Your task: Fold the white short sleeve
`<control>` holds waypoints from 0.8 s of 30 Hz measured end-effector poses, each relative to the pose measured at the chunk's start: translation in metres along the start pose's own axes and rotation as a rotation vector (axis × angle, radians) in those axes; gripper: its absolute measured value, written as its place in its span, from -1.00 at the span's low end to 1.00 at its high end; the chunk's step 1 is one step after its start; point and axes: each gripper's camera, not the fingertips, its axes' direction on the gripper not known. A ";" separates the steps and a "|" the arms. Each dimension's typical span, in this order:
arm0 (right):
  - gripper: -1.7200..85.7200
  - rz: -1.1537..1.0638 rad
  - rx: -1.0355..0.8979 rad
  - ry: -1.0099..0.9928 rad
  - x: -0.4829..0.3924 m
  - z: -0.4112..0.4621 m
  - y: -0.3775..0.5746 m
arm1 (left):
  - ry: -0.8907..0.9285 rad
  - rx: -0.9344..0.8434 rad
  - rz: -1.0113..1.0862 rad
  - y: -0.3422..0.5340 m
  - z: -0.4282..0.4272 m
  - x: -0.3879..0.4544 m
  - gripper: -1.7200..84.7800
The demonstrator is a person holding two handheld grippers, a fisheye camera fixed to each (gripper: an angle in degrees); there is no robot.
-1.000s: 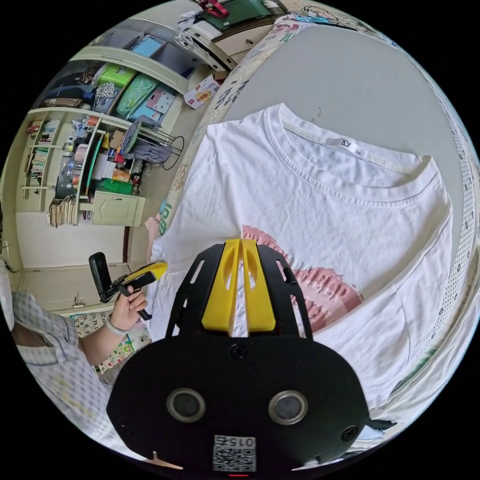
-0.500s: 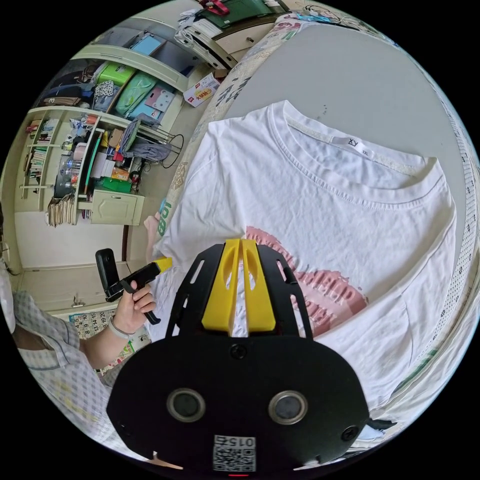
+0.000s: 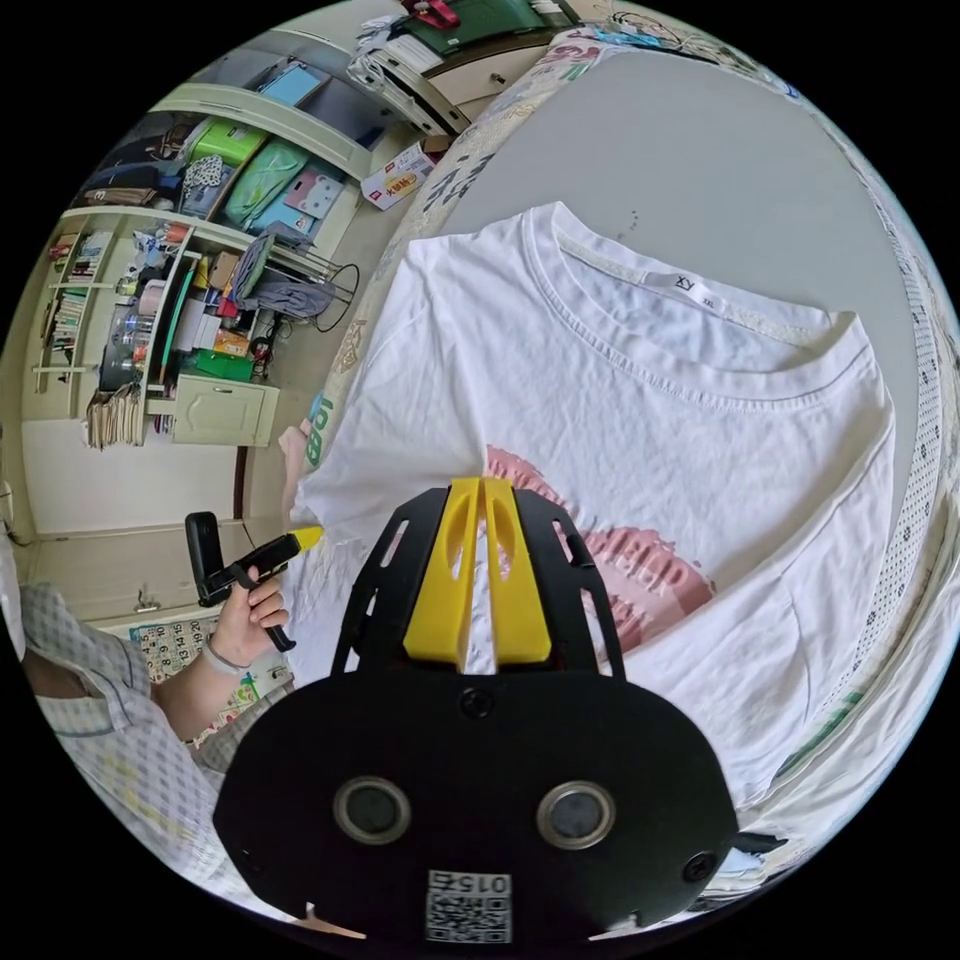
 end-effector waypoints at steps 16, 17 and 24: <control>-0.94 -0.044 0.047 0.087 -0.014 0.039 0.044 | -0.066 -0.038 0.040 -0.059 -0.002 0.076 -0.97; -0.93 -0.030 0.052 0.098 -0.015 0.041 0.049 | -0.095 -0.055 0.063 -0.063 -0.003 0.086 -0.97; -0.91 0.023 0.206 0.152 -0.031 -0.009 0.135 | -0.238 -0.133 0.211 -0.059 -0.038 0.154 -0.89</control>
